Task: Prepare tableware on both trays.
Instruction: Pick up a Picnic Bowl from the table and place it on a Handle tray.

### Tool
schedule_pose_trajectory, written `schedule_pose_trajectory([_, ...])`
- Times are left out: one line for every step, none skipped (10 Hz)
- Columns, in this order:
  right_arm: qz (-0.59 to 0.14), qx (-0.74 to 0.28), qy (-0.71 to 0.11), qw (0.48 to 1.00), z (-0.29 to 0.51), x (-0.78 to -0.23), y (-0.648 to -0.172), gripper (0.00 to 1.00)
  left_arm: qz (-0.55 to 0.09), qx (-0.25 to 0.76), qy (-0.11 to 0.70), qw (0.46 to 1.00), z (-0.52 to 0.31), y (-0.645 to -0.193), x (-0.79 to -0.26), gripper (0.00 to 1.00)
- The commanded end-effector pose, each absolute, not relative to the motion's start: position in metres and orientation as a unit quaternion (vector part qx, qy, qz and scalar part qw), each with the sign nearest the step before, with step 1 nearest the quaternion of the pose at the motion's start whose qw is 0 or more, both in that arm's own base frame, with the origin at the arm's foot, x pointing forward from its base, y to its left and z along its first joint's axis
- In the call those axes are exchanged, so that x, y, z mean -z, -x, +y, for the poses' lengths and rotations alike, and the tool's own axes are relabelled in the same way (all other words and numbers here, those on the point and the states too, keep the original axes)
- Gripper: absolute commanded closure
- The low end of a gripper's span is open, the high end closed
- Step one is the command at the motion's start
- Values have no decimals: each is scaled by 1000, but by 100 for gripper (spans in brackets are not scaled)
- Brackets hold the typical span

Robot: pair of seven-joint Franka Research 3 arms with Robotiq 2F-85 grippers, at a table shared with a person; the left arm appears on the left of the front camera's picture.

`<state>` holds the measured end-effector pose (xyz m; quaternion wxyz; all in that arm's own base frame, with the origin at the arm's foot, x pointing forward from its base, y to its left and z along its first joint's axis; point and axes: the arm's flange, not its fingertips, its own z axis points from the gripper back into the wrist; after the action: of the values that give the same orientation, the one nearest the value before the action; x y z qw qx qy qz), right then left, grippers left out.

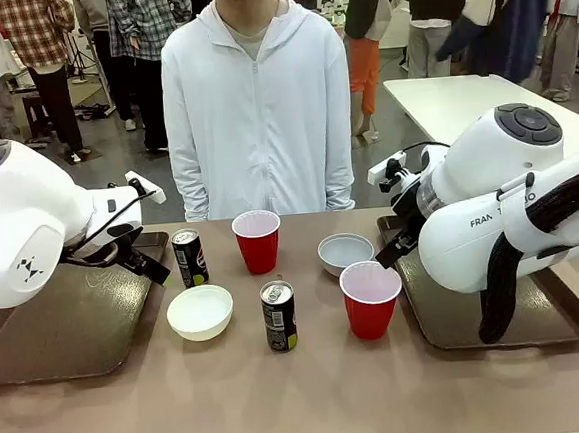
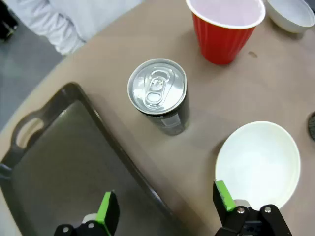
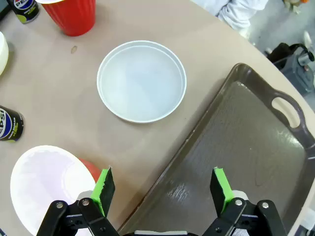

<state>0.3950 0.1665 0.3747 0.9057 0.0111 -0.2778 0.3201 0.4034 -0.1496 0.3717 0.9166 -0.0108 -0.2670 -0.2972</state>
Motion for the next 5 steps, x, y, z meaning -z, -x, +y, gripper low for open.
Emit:
schedule_pose_trajectory([-278,-320,-11,906,167,-375,-395,0,-267,297,11,917,-150,-403,-372,0])
schedule_pose_trajectory([-278,-320,-11,906,167,-375,-395,0,-267,297,11,917,-150,-403,-372,0])
schedule_pose_trajectory([-278,-320,-11,906,167,-375,-395,0,-267,297,11,917,-150,-403,-372,0])
schedule_pose_trajectory([-278,-320,-11,906,167,-375,-395,0,-267,297,11,917,-150,-403,-372,0])
schedule_pose_trajectory([-278,-320,-11,906,167,-375,-395,0,-267,297,11,917,-150,-403,-372,0])
